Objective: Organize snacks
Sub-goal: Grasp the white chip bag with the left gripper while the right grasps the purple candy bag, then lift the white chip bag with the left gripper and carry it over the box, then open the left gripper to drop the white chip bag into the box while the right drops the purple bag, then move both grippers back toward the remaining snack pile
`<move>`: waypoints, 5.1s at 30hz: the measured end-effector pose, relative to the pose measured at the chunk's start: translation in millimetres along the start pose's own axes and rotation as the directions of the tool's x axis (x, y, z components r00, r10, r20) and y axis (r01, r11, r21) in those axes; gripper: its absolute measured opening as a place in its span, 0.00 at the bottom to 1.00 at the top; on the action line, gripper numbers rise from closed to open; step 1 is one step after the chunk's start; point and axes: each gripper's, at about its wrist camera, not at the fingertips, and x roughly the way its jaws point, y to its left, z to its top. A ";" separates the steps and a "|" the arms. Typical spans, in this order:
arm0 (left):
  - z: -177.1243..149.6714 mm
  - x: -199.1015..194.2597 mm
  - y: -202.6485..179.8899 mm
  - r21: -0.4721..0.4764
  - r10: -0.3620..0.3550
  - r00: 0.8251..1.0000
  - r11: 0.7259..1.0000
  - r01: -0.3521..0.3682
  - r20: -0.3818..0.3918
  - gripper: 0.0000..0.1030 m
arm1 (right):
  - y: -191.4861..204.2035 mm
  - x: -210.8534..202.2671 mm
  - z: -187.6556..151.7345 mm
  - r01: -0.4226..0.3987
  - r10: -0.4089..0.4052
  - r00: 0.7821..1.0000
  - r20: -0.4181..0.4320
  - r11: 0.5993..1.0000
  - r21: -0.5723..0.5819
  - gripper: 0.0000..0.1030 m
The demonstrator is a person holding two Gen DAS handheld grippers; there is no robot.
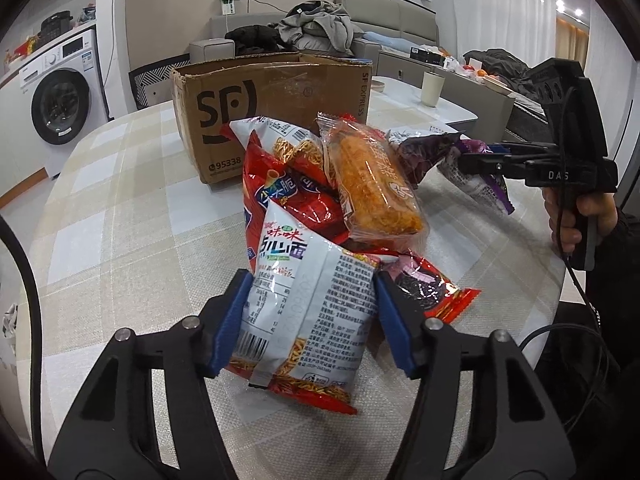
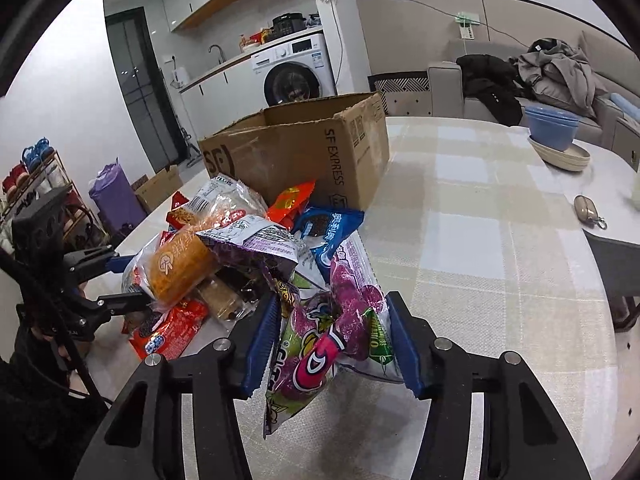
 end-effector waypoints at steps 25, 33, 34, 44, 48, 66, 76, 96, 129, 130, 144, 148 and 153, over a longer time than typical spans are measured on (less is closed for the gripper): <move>-3.9 -44.1 21.7 -0.125 0.019 0.993 0.992 -0.005 0.115 0.44 | -7.4 -44.4 16.9 0.033 -0.052 0.972 0.228 0.996 0.085 0.53; 4.3 -62.5 27.6 -0.176 0.059 0.985 0.984 -0.030 0.160 0.44 | 9.7 -48.8 24.5 0.018 -0.034 0.962 0.270 0.998 0.061 0.53; 6.1 -64.3 26.8 -0.177 0.063 0.984 0.984 -0.033 0.166 0.44 | 11.9 -48.9 25.5 0.017 -0.032 0.962 0.273 0.998 0.058 0.53; 39.6 -70.9 22.9 -0.231 0.131 0.970 0.969 -0.082 0.204 0.44 | 23.9 -45.2 40.8 0.029 -0.046 0.955 0.294 0.998 0.062 0.53; 56.8 -64.6 24.5 -0.251 0.163 0.966 0.962 -0.110 0.200 0.44 | 27.7 -42.1 50.1 0.036 -0.051 0.955 0.292 0.998 0.059 0.53; 123.1 -36.8 37.7 -0.283 0.233 0.957 0.942 -0.178 0.173 0.44 | 31.7 -10.0 99.6 0.019 -0.030 0.966 0.256 0.999 0.046 0.53; 154.6 -12.9 36.3 -0.245 0.242 0.957 0.949 -0.199 0.161 0.44 | 29.5 9.3 123.0 -0.015 0.003 0.970 0.241 0.999 0.048 0.54; 201.3 27.8 63.8 -0.246 0.225 0.959 0.953 -0.180 0.173 0.44 | 25.8 44.6 159.4 -0.033 0.020 0.978 0.209 0.998 0.062 0.54; 201.6 55.9 60.9 -0.190 0.226 0.965 0.961 -0.199 0.130 0.99 | 17.0 38.1 154.8 -0.008 -0.012 0.981 0.194 0.995 0.100 0.99; 197.5 51.9 59.0 -0.191 0.225 0.965 0.961 -0.198 0.133 0.99 | 14.9 34.0 150.9 -0.004 -0.017 0.981 0.191 0.994 0.110 0.99; 130.9 14.5 40.9 -0.194 0.211 0.970 0.963 -0.186 0.117 0.99 | 12.1 3.0 89.2 0.046 -0.068 0.986 0.150 0.988 0.145 1.00; 110.9 12.0 39.6 -0.203 0.225 0.968 0.959 -0.199 0.111 0.99 | 18.9 3.4 75.7 0.041 -0.061 0.988 0.142 0.989 0.140 1.00; 98.0 17.1 36.8 -0.190 0.244 0.967 0.955 -0.227 0.069 0.99 | 26.1 11.1 65.5 0.055 -0.067 0.995 0.081 0.989 0.136 1.00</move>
